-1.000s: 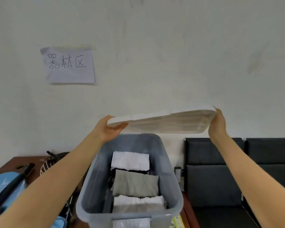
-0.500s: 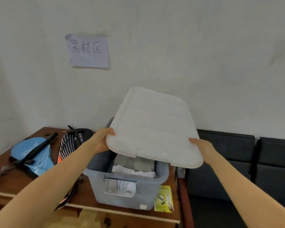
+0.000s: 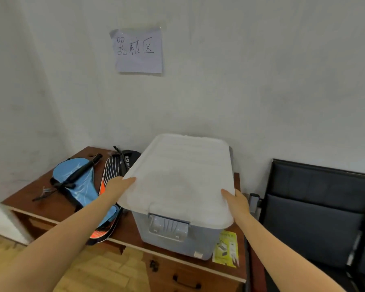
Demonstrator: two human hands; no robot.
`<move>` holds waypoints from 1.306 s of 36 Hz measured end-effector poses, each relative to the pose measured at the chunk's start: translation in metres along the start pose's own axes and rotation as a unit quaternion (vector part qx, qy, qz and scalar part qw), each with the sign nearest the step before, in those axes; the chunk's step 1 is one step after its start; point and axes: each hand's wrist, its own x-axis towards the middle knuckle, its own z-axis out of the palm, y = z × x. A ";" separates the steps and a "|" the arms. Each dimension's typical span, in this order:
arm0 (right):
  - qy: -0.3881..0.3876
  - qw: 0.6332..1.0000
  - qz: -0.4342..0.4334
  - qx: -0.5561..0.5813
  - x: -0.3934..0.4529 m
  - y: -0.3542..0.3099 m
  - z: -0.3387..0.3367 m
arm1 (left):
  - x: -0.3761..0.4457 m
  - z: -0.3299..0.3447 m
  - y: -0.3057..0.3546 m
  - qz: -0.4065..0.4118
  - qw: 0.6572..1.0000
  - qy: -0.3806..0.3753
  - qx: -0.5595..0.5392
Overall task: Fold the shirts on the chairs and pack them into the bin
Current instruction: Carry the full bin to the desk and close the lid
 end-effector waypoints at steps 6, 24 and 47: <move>0.055 0.992 -0.051 -0.103 0.008 0.001 0.009 | 0.022 0.017 -0.017 0.049 0.999 -0.004 -0.004; 0.055 0.980 -0.038 -0.188 0.024 0.021 0.018 | -0.017 0.057 -0.076 0.580 0.743 -0.005 0.334; -0.002 0.981 -0.030 -0.191 0.018 0.018 0.015 | -0.042 0.038 -0.026 0.331 0.916 -0.131 0.183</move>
